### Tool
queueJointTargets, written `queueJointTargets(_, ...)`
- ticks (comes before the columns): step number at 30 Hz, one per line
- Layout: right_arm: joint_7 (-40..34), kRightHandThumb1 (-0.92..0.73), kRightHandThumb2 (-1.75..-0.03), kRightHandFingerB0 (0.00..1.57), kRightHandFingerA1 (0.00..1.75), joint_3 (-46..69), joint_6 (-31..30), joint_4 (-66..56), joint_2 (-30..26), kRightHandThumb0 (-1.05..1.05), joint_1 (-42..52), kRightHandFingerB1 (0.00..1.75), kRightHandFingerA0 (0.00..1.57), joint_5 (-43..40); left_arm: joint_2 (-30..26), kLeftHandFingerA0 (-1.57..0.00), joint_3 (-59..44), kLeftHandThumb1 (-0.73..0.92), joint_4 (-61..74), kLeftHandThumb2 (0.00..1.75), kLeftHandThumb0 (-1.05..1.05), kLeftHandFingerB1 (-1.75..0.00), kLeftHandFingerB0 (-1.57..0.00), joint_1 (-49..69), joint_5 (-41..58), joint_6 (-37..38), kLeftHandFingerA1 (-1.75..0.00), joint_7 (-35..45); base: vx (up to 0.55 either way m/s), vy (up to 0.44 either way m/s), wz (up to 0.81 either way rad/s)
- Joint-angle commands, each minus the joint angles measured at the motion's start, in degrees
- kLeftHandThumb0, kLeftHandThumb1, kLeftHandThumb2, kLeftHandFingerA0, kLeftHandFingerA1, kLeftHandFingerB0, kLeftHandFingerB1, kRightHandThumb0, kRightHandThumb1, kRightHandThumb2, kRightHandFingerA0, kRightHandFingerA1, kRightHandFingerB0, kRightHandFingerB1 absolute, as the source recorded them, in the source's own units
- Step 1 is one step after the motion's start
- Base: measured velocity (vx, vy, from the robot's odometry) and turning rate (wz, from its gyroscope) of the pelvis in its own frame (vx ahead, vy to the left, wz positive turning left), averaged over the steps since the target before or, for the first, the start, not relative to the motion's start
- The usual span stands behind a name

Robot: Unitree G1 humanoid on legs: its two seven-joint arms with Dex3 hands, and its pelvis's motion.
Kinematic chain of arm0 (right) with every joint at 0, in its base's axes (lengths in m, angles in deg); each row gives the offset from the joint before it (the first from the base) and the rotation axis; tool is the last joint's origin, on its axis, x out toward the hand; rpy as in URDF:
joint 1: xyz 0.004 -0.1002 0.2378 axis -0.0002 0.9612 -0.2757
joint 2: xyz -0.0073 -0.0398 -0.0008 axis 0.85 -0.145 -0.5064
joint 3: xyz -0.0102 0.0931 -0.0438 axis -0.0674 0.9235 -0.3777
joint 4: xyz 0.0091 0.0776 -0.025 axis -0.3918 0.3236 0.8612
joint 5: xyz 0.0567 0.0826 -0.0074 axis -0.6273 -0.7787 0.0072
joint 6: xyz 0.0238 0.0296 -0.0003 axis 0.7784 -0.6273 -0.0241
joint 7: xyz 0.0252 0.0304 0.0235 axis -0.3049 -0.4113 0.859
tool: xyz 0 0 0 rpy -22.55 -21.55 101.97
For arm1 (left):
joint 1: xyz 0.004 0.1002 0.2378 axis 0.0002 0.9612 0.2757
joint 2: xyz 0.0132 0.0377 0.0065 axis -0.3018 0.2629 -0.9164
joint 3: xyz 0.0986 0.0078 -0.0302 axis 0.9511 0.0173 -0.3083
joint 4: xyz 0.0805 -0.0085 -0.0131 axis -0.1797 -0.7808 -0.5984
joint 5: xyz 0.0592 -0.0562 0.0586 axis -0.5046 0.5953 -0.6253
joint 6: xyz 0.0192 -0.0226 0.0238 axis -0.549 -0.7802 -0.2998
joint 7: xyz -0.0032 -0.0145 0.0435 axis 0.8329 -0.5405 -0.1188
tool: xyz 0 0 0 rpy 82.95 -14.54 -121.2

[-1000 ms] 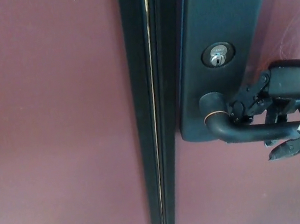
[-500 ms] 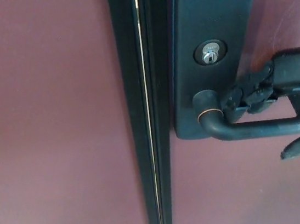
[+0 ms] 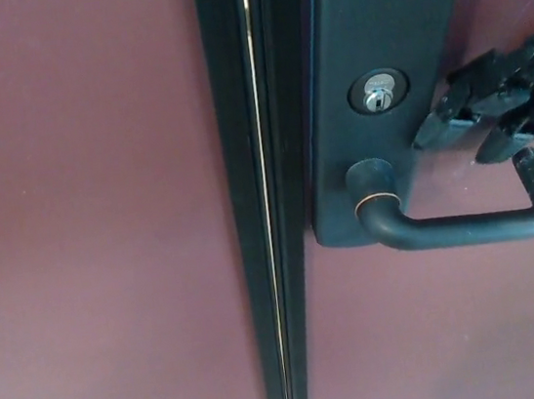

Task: The robot walks towards the door handle and put its right hand on it and twist the handle

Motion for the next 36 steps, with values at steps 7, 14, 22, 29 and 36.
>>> queueJointTargets(7,6.9,-0.23,-0.86,0.0,0.49,12.3,0.9,7.2,-9.3,-0.35,-7.6,0.45,0.01,-7.6,-0.5,-0.86,0.0,0.14,-0.3,0.86,-0.45,-0.81,-0.67,-0.5,0.3,-0.6,-0.92,0.3,0.0,0.0,0.0)
queueJointTargets(14,10.0,-0.23,-0.85,0.0,0.49,25.7,2.4,10.3,-15.6,-0.35,-2.4,0.45,0.02,-11.4,-0.4,-0.87,0.0,0.14,-0.2,0.86,-0.44,-0.81,-0.67,0.3,0.3,-0.3,-0.92,0.6,0.0,0.0,0.0)
queueJointTargets(22,13.8,-0.43,-0.72,0.17,0.38,40.4,5.2,13.6,-19.0,-0.71,6.6,0.36,0.12,-12.9,-0.5,-0.87,0.1,0.14,-0.5,0.86,-0.45,-0.81,-0.68,-0.1,0.1,-0.9,-0.92,0.5,0.0,0.0,0.01)
queueJointTargets(29,15.4,-0.51,-0.57,0.22,0.31,49.9,6.6,20.1,-21.5,-0.73,11.4,0.29,0.17,-13.9,-0.8,-0.88,0.4,0.14,-0.2,0.85,-0.45,-0.81,-0.68,0.2,0.0,-0.4,-0.92,0.8,0.0,0.0,0.0)
queueJointTargets(36,21.1,-0.2,-0.85,0.07,0.51,67.0,7.3,21.5,-17.6,-0.33,22.9,0.49,0.09,-11.6,-0.7,-0.85,0.2,0.14,-0.2,0.85,-0.47,-0.82,-0.69,-0.4,0.2,-0.6,-0.92,0.7,0.0,0.0,0.0)
